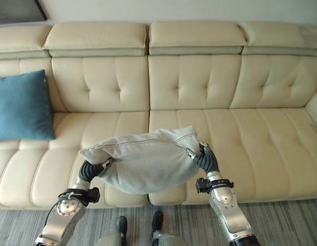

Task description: Pick up all the scattered cushions and arrange them neatly on the sofa.

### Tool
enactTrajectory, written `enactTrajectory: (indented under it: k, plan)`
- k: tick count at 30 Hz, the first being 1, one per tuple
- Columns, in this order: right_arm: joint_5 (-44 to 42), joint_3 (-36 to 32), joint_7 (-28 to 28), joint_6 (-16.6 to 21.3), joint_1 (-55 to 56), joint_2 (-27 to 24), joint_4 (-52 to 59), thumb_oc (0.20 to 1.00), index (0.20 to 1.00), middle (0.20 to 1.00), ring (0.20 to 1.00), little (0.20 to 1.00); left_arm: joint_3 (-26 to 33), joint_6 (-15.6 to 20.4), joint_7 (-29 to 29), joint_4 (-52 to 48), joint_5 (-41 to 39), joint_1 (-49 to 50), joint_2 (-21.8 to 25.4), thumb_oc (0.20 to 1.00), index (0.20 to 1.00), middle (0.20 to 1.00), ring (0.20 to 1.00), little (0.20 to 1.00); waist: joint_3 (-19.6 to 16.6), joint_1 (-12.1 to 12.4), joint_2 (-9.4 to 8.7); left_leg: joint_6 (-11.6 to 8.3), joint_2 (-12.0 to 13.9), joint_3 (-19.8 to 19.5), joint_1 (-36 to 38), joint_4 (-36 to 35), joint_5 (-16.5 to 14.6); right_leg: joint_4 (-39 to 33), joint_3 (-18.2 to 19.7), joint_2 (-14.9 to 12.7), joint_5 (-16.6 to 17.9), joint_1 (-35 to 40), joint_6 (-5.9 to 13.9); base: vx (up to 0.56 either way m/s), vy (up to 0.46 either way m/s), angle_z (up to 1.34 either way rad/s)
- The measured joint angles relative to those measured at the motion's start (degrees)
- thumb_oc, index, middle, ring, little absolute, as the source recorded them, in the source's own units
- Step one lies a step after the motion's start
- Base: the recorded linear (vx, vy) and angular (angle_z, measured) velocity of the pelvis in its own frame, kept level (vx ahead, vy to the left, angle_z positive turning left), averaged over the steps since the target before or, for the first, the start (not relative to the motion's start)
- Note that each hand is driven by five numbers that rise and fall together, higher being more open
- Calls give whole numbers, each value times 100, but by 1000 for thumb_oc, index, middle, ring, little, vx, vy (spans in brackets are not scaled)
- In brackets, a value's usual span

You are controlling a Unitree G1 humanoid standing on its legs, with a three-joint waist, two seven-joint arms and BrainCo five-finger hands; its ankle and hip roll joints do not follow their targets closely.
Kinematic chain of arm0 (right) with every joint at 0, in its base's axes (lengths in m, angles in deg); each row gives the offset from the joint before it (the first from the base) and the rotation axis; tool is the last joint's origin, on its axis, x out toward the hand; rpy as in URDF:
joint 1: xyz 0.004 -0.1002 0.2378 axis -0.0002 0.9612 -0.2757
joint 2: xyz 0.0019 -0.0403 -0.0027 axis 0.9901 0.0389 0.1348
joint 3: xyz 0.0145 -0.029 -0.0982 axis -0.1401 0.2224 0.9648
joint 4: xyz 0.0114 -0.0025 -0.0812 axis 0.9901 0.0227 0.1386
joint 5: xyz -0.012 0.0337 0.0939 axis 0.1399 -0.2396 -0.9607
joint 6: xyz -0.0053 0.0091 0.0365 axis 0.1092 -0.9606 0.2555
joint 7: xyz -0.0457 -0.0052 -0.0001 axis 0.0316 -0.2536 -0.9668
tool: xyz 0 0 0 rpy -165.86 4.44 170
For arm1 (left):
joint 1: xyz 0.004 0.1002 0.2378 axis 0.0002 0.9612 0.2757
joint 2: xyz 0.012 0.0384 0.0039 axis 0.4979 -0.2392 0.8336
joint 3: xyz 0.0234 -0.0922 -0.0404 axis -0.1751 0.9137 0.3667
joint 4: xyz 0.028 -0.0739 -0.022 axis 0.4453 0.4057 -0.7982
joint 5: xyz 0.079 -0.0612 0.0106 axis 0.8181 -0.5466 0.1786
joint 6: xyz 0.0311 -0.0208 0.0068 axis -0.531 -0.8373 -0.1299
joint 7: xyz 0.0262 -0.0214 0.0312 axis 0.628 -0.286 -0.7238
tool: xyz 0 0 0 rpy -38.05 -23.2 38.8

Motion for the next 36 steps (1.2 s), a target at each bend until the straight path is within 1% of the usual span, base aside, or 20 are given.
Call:
enactTrajectory:
  k: [1, 2, 3, 5, 7, 9, 10, 11, 12, 13, 15, 16, 17, 18, 19, 20, 24, 27, 32, 36]
  plan:
    - [23, 1, -29, 0, -15, -3, -4, 200, 200, 200, 200, 200, -6, 0, -17, 1, 5, -28, 4, 200, 200, 200, 200, 200, -3, -53, 3, -6, -34, -6, 46, 1, 9, -15, 5, 1, -5, 17, -6, 93, 62, -6]
    - [124, 23, -135, -11, -189, 7, -125, 200, 200, 200, 200, 200, -32, -23, -63, 50, 8, -151, 10, 200, 200, 200, 200, 200, -9, -94, 18, 49, -26, 13, 375, -271, 68, 0, 59, 13, 0, 19, -3, 62, 47, -1]
    - [206, 39, -218, -21, -368, 8, -248, 200, 200, 200, 200, 200, -87, -42, -150, 157, 8, -338, 9, 200, 200, 200, 200, 200, -6, -96, 16, 109, -33, 121, 507, -544, 311, 5, 122, -2, 21, 19, 26, 40, 48, -7]
    - [242, 40, -296, -21, -601, 10, -355, 200, 200, 200, 200, 200, -129, -43, -256, 248, 9, -522, 12, 200, 200, 200, 200, 200, -1, -71, 51, 165, -35, 171, 558, -667, 595, 1, 154, -8, 41, 15, 54, -2, 25, -12]
    - [339, 214, -592, -19, -1300, 141, -845, 200, 200, 200, 200, 200, -263, -46, -595, 685, 39, -1122, 57, 200, 200, 200, 200, 200, -7, -18, 67, 253, -100, 301, 579, -793, 695, 26, 298, -73, 64, -66, 102, -92, 2, -26]
    - [348, 328, -924, -10, -2241, 285, -1481, 200, 200, 200, 200, 200, -314, -47, -994, 1408, 220, -2106, 58, 200, 200, 200, 200, 200, -1, -1, 123, 291, -181, 345, 336, -835, 809, 123, 344, -165, 131, -399, 194, -160, -16, -13]
    - [370, 415, -1072, -3, -2699, 313, -1805, 200, 200, 200, 200, 200, -412, -46, -1166, 1746, 231, -2610, 93, 200, 200, 200, 200, 200, 7, 5, 142, 285, -212, 351, 148, -848, 936, 214, 346, -210, 171, -645, 252, -149, -47, 2]
    - [442, 486, -1357, 1, -3620, 371, -2575, 200, 200, 200, 200, 200, -589, -39, -1501, 2420, 233, -3573, 268, 200, 200, 200, 200, 200, 36, 38, 172, 339, -235, 404, -294, -842, 1074, 316, 356, -257, 244, -1132, 340, -110, -73, 2]
    - [447, 687, -1548, -18, -4427, 341, -3405, 200, 200, 200, 200, 200, -880, -28, -1727, 3078, 244, -4333, 441, 200, 200, 200, 200, 200, 66, 71, 220, 348, -254, 410, -601, -847, 1144, 310, 332, -281, 318, -1427, 334, -49, -77, 8]
    - [463, 700, -1673, -40, -4571, 308, -3423, 200, 200, 200, 200, 200, -909, 0, -1897, 3091, 273, -4500, 450, 200, 200, 200, 200, 200, 153, 95, 299, 335, -271, 379, -628, -978, 1214, 258, 289, -290, 352, -1478, 291, -11, -51, 16]
    - [463, 920, -1829, -37, -4848, 209, -3625, 200, 200, 200, 200, 200, -1047, 23, -2058, 3270, 281, -4767, 478, 200, 200, 200, 200, 200, 269, 122, 361, 328, -280, 313, -659, -1062, 1241, 187, 273, -276, 351, -1507, 279, -8, -38, 11]
    - [464, 922, -1851, -21, -4872, 194, -3605, 200, 200, 200, 200, 200, -1042, 33, -2097, 3269, 281, -4788, 483, 956, 956, 956, 956, 956, 301, 133, 365, 336, -276, 305, -682, -1065, 1246, 181, 274, -268, 351, -1526, 275, -6, -45, -1]
    - [458, 935, -1870, -11, -4904, 182, -3640, 228, 228, 228, 228, 228, -1062, 50, -2122, 3331, 278, -4811, 492, 1000, 1000, 1000, 1000, 1000, 309, 144, 365, 363, -270, 296, -718, -1074, 1269, 172, 269, -258, 358, -1559, 265, 11, -47, 0]
    - [452, 1035, -1877, -7, -5125, 132, -3932, 454, 454, 454, 454, 454, -1267, 100, -2134, 3695, 278, -5042, 555, 1000, 1000, 1000, 1000, 1000, 318, 166, 370, 380, -265, 279, -774, -1080, 1282, 155, 257, -249, 358, -1602, 264, 0, 0, 0]
    - [444, 1132, -1878, -25, -5333, 66, -4137, 937, 937, 937, 937, 937, -1398, 92, -2115, 3948, 277, -5259, 603, 1000, 1000, 1000, 1000, 1000, 322, 163, 366, 369, -265, 268, -849, -1085, 1291, 131, 249, -245, 359, -1665, 264, 44, -38, 8]
    - [441, 1129, -1922, -26, -5533, -23, -4156, 1000, 1000, 1000, 1000, 1000, -1400, 120, -2101, 4044, 273, -5508, 631, 1000, 1000, 1000, 1000, 1000, 336, 168, 373, 350, -263, 262, -963, -1252, 1382, 79, 204, -237, 443, -1820, 151, 36, -39, 9]
    - [440, 1150, -1993, -31, -5763, -182, -4188, 1000, 1000, 1000, 1000, 1000, -1392, 147, -2008, 4331, 221, -5875, 731, 1000, 1000, 1000, 1000, 1000, 371, 153, 375, 351, -253, 152, -1045, -1348, 1418, -7, 123, -212, 448, -1876, 143, 31, -26, 10]
    - [420, 1259, -1955, -64, -6062, -306, -4344, 1000, 1000, 1000, 1000, 1000, -1397, 160, -1851, 4533, 213, -6150, 927, 1000, 1000, 1000, 1000, 1000, 371, 144, 374, 348, -248, 123, -1040, -1425, 1419, -52, 133, -200, 446, -1874, 142, 41, -31, 4]
    - [82, 1609, -1775, -127, -6813, -603, -4864, 1000, 1000, 1000, 1000, 1000, -1415, 157, -1494, 5242, -97, -6664, 1422, 1000, 1000, 1000, 1000, 1000, 371, 72, 373, 347, -256, 88, -1043, -1468, 1421, -103, 132, -200, 447, -1866, 142, 18, -10, 2]
    - [-276, 1588, -1770, -130, -7265, -947, -5332, 1000, 1000, 1000, 1000, 1000, -1597, 151, -1209, 5417, -279, -6863, 2060, 1000, 1000, 1000, 1000, 1000, 370, 85, 372, 347, -259, 56, -1044, -1473, 1421, -115, 130, -200, 447, -1855, 142, 23, 5, 2]
